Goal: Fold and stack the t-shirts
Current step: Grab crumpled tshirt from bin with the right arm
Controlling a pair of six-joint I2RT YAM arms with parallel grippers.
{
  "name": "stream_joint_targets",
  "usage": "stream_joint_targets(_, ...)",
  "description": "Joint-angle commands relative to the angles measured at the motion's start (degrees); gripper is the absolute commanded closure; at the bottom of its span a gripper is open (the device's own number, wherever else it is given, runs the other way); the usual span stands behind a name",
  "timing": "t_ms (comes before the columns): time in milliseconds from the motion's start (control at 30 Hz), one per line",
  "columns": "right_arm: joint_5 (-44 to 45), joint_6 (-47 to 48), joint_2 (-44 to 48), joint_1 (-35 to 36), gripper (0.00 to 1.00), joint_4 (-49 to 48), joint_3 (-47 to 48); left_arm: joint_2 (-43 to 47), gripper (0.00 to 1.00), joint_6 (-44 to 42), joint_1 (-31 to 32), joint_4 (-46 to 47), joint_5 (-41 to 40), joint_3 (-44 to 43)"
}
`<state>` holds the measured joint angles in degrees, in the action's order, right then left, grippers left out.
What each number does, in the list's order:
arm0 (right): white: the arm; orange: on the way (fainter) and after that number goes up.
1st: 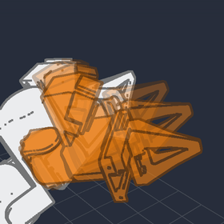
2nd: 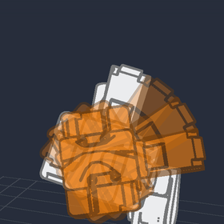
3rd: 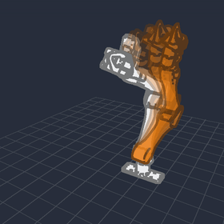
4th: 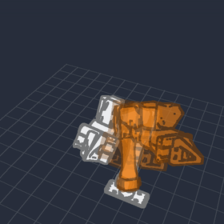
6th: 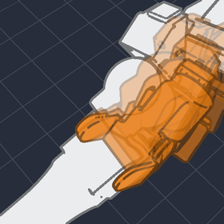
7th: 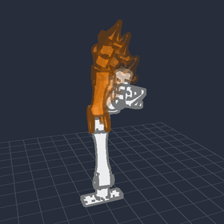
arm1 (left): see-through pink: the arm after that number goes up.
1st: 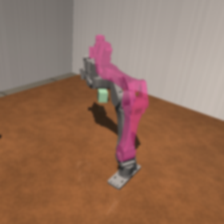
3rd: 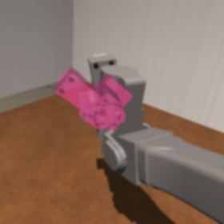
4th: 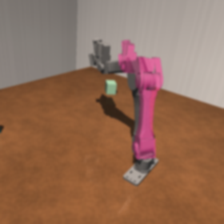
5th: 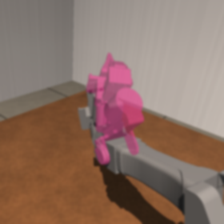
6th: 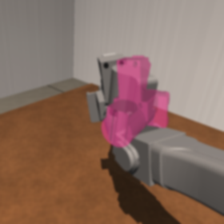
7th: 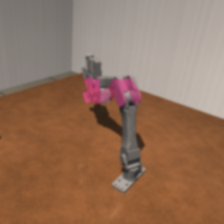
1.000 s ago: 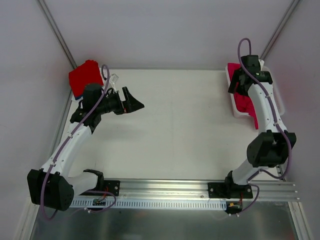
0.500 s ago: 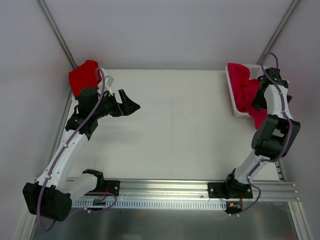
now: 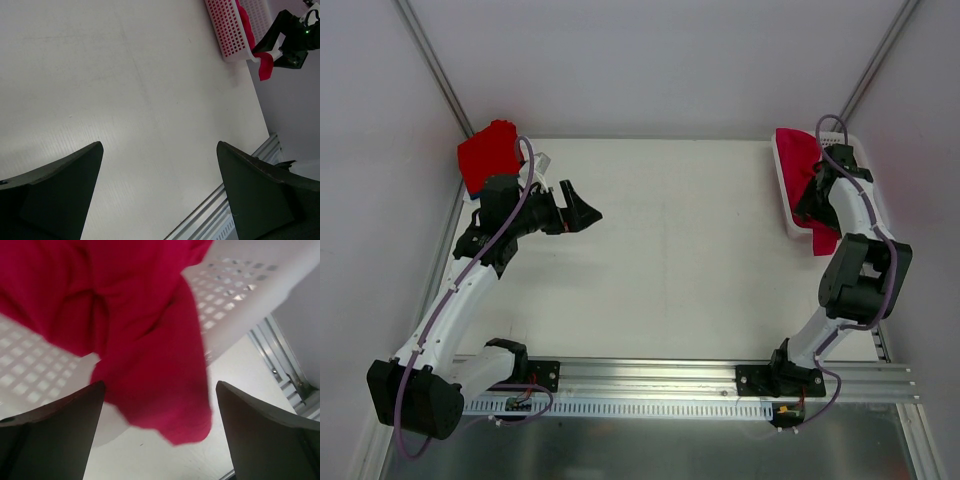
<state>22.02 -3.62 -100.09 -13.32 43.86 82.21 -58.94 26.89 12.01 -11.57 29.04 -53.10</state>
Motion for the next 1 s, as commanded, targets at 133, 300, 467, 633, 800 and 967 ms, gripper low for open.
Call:
stream_joint_targets(133,-2.2,0.4,4.8,3.6,0.02,1.8,2.1,0.8,0.01,-1.2,0.3,0.5,0.2,-0.1)
stream_joint_targets(300,-1.7,0.1,5.4,3.8,0.02,0.5,-1.2,0.8,0.01,-1.2,0.3,0.5,0.5,-0.1)
stream_joint_targets(467,0.1,-0.1,5.3,3.7,0.05,-0.3,-4.6,0.5,0.01,-1.1,0.2,0.5,0.8,-0.1)
stream_joint_targets(633,0.0,-0.6,4.1,3.1,0.86,-1.2,-6.9,0.8,0.01,-1.1,0.3,0.4,0.8,0.1)
stream_joint_targets(800,-1.1,-1.1,2.7,3.0,1.0,-0.7,-6.8,0.7,0.01,-1.1,0.2,0.5,0.7,0.1)
stream_joint_targets(967,-1.7,-0.6,5.7,3.4,0.99,0.0,-6.3,0.6,0.01,-1.2,0.3,0.5,0.1,0.2)
